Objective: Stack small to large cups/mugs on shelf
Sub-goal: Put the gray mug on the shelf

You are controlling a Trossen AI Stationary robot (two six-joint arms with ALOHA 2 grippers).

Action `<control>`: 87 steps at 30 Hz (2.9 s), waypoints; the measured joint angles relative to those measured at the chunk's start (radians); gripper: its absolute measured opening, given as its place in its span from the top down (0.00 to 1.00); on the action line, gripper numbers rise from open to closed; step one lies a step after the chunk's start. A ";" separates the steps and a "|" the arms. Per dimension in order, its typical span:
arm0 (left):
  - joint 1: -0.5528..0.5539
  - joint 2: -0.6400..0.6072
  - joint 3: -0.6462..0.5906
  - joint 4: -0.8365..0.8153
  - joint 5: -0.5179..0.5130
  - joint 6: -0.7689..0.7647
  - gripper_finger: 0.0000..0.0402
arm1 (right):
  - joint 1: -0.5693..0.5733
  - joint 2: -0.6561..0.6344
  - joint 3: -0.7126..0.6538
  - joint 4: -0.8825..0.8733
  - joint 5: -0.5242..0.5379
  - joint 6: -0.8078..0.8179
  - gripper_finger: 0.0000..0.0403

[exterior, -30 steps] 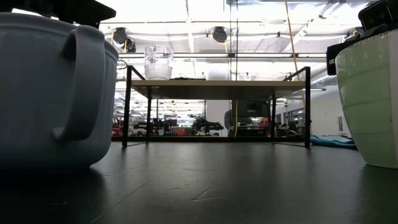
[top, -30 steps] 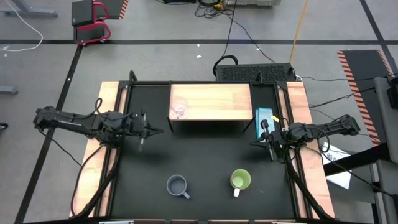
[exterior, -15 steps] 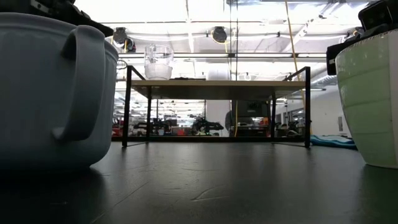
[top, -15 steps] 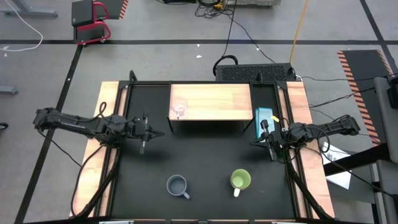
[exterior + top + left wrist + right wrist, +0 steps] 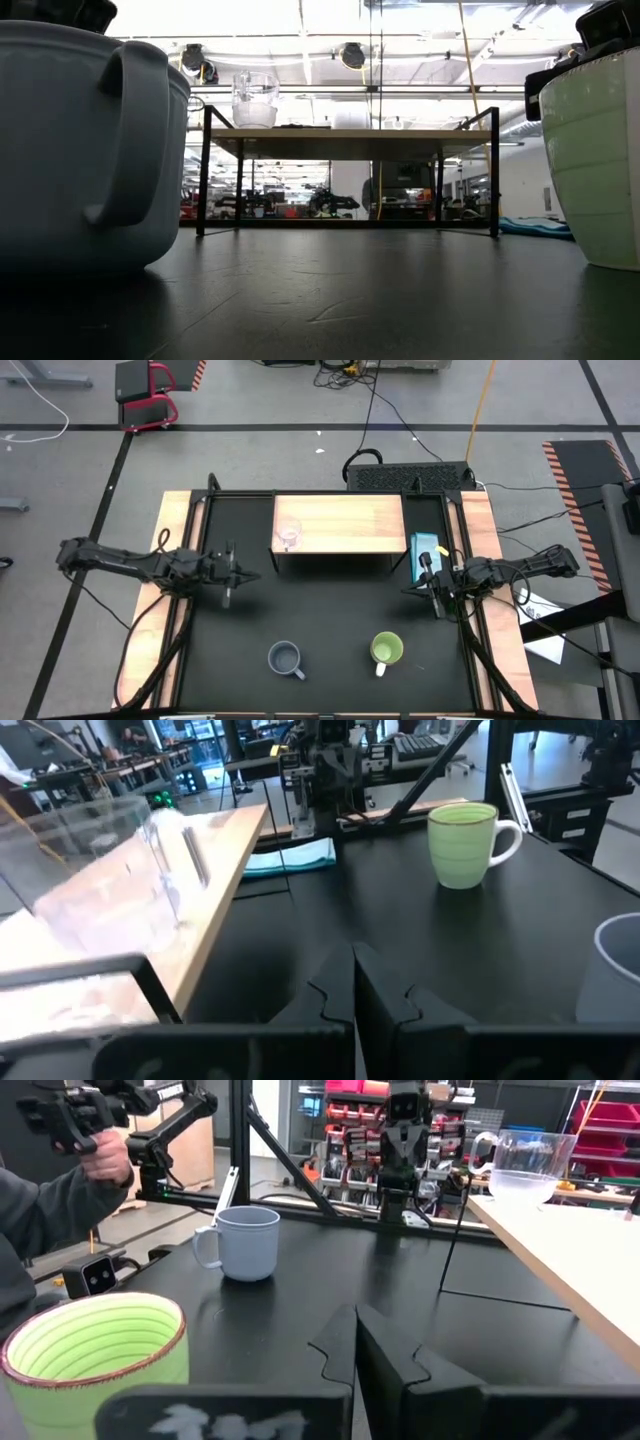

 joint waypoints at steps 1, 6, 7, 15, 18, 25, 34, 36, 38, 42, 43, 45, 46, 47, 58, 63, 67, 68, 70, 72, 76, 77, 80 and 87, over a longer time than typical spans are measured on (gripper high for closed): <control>0.000 -0.005 -0.015 0.010 0.000 -0.003 1.00 | 0.000 0.000 0.000 0.000 0.000 0.000 1.00; 0.000 -0.011 -0.077 0.075 0.012 -0.013 1.00 | 0.000 0.000 0.000 0.001 0.000 -0.001 1.00; 0.000 -0.011 -0.085 0.080 0.023 -0.013 1.00 | 0.000 0.000 0.000 0.001 0.000 -0.001 1.00; 0.000 -0.011 -0.166 0.147 0.025 -0.006 1.00 | 0.000 0.000 0.000 0.002 0.000 0.000 1.00; 0.000 -0.011 -0.166 0.145 0.025 -0.013 1.00 | 0.000 0.000 0.000 0.003 0.000 -0.001 1.00; 0.000 -0.008 -0.166 0.138 0.026 -0.005 1.00 | 0.000 0.000 0.000 0.003 0.000 -0.003 1.00; 0.000 -0.008 -0.166 0.137 0.026 -0.005 1.00 | 0.000 0.000 0.001 0.003 0.000 -0.002 1.00; 0.000 -0.008 -0.166 0.137 0.026 -0.005 1.00 | 0.000 0.000 0.001 0.003 0.000 -0.002 1.00; 0.000 -0.008 -0.166 0.137 0.026 -0.005 1.00 | 0.000 0.000 0.001 0.003 0.000 -0.003 1.00; 0.000 -0.008 -0.166 0.137 0.027 -0.005 1.00 | 0.000 0.000 0.001 0.003 0.000 -0.003 1.00; 0.000 -0.008 -0.166 0.137 0.030 -0.005 1.00 | 0.000 0.000 0.001 0.003 0.000 -0.003 1.00; 0.000 -0.008 -0.166 0.137 0.058 -0.005 1.00 | 0.000 0.000 0.001 0.003 0.000 -0.003 1.00; 0.000 -0.008 -0.166 0.137 0.084 -0.006 1.00 | 0.000 0.000 0.001 0.003 0.000 -0.003 1.00; 0.000 -0.008 -0.166 0.141 0.110 -0.006 1.00 | 0.000 0.000 0.001 0.003 0.000 -0.003 1.00; 0.000 -0.008 -0.164 0.311 0.350 -0.033 1.00 | 0.000 0.000 0.001 0.005 0.000 -0.011 1.00; 0.000 -0.008 -0.164 0.285 0.547 -0.030 1.00 | 0.000 0.000 0.001 0.005 0.000 -0.011 1.00; 0.000 -0.008 -0.164 0.265 0.585 -0.033 1.00 | 0.000 0.000 0.001 0.005 0.000 -0.011 1.00; 0.000 -0.008 -0.164 0.265 0.585 -0.033 1.00 | 0.000 0.000 0.001 0.005 0.000 -0.011 1.00; 0.000 -0.008 -0.164 0.265 0.585 -0.028 1.00 | 0.000 0.000 0.001 0.005 0.000 -0.009 1.00; 0.000 -0.008 -0.164 0.265 0.585 -0.021 1.00 | 0.000 0.000 0.001 0.005 0.000 -0.008 1.00; 0.000 -0.008 -0.164 0.267 0.585 -0.013 1.00 | 0.000 0.000 0.001 0.005 0.000 -0.007 1.00; 0.000 -0.008 -0.164 0.270 0.585 -0.013 1.00 | 0.000 0.000 0.001 0.005 0.000 -0.008 1.00; 0.000 -0.008 -0.164 0.279 0.585 -0.009 1.00 | 0.000 0.000 0.001 0.005 0.000 -0.007 1.00; 0.000 -0.008 -0.164 0.333 0.514 -0.067 1.00 | 0.000 0.000 0.001 0.005 0.000 -0.007 1.00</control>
